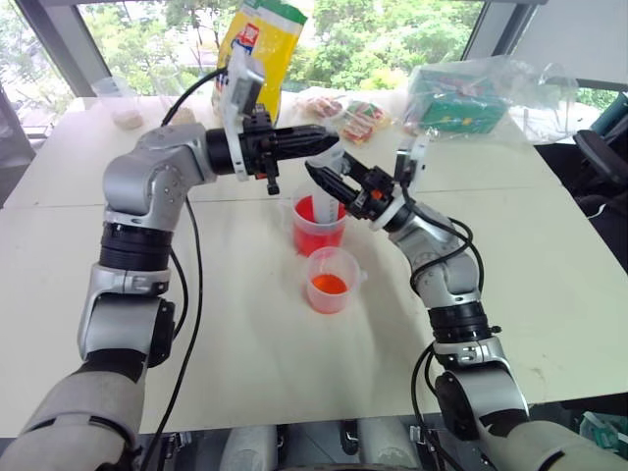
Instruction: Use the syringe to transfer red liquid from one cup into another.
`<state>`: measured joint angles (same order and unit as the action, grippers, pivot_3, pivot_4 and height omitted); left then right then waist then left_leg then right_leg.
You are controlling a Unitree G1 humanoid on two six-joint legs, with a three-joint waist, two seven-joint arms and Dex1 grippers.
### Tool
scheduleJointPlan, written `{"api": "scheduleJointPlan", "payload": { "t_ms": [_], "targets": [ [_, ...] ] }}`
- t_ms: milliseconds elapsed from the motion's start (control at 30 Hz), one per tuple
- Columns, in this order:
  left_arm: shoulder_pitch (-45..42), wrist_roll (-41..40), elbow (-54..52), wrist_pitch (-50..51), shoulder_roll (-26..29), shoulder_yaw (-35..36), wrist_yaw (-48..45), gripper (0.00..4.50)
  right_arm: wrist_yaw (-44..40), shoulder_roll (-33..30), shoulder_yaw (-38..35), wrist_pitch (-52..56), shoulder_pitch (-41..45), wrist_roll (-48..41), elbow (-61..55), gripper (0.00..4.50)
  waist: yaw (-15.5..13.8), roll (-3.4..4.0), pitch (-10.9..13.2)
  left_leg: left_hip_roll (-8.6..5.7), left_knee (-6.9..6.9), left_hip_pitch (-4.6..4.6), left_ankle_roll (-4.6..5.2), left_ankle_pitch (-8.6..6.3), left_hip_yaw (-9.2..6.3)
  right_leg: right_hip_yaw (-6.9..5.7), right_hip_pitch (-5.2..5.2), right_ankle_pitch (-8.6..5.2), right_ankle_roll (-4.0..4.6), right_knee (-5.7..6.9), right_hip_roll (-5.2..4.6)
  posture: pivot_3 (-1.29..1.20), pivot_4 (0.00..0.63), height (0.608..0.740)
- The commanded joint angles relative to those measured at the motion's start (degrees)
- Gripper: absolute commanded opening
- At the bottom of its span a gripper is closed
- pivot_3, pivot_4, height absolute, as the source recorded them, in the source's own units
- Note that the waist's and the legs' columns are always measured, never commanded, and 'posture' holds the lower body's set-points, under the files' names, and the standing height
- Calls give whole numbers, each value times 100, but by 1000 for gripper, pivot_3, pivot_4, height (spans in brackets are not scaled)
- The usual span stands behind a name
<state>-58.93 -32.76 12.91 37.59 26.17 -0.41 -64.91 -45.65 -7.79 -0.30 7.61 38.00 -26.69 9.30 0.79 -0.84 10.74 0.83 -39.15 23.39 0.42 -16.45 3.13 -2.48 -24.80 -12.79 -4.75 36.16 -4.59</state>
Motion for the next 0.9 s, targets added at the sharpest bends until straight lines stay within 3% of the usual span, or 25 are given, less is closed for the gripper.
{"api": "scheduleJointPlan", "payload": {
  "t_ms": [33,900],
  "targets": [
    [-259,12,-76,-179,-61,-1,-97,10,-14,68,-4,-84,119,-43,-136,1613,-1,0,0,0,0,0,0,0,0,0,0,0,0,0,0,0,150,740],
    [-854,57,261,-516,-33,330,43,10,-211,70,154,47,-43,-27,78,1613,2,0,0,0,0,0,0,0,1,0,0,0,0,0,0,0,150,740]
  ]
}}
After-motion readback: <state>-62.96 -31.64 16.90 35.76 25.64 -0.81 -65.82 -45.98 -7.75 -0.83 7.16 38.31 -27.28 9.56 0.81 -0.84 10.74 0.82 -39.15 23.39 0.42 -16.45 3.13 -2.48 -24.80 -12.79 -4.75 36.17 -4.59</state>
